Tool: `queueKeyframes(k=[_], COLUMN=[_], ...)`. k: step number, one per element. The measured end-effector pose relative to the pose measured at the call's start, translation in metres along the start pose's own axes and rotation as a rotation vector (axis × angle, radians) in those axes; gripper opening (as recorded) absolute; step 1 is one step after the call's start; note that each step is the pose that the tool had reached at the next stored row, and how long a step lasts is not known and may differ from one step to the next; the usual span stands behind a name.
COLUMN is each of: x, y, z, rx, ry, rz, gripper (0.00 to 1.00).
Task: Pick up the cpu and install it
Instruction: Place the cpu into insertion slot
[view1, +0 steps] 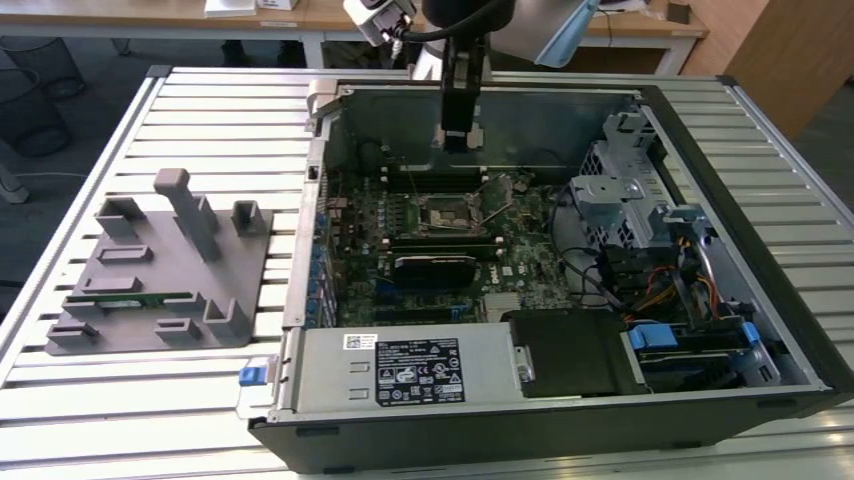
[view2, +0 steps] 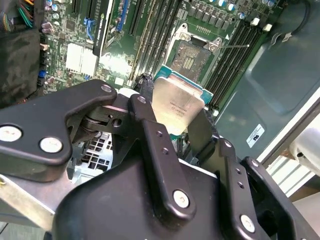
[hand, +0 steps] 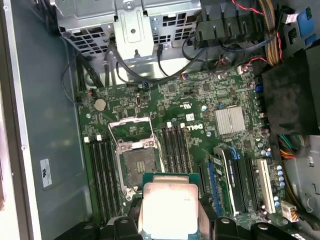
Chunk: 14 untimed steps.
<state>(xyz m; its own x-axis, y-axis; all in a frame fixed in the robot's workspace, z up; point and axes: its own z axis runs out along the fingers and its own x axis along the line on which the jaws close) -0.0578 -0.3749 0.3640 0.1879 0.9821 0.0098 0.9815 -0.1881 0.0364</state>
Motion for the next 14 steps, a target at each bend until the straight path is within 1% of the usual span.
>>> queueKeyframes(k=[14], x=[0.0001], y=[0.0000], z=[0.0001], rx=[0.0000], ry=[0.0001], rz=[0.000], gripper=[0.53])
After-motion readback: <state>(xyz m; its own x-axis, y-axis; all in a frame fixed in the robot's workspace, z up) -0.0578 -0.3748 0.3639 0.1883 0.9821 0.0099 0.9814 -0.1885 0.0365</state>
